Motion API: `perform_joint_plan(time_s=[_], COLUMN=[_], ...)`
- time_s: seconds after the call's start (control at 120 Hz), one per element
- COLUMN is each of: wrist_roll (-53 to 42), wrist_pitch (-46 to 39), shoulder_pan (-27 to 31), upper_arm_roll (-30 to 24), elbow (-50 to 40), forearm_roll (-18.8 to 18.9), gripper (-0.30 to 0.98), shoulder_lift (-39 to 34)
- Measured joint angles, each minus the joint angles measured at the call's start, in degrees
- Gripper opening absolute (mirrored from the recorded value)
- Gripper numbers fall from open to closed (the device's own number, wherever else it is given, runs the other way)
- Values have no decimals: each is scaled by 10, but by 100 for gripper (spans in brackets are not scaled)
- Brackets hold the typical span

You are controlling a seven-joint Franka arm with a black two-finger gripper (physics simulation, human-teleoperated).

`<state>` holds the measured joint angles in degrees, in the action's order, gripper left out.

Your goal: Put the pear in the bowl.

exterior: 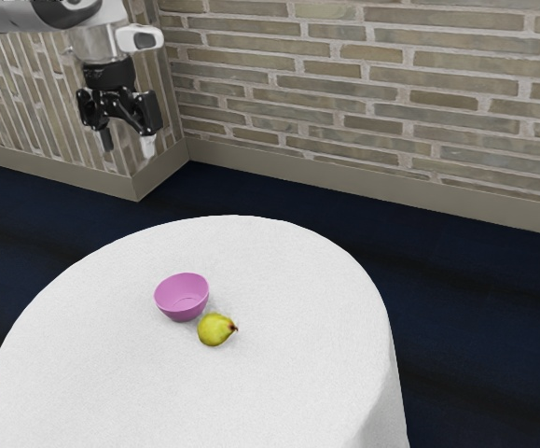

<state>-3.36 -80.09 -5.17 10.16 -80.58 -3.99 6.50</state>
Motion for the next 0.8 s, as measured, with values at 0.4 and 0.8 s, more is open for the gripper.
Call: perform_joint_plan(time_s=[0.4,0.8], wrist_roll=[134,441], wrist_pitch=[-143,-358], shoulder_pan=[-64,-196], upper_arm_roll=[-5,-5], elbow=[-255,-401], forearm_roll=[7,7], gripper=[67,66], shoulder_lift=[-79,-64])
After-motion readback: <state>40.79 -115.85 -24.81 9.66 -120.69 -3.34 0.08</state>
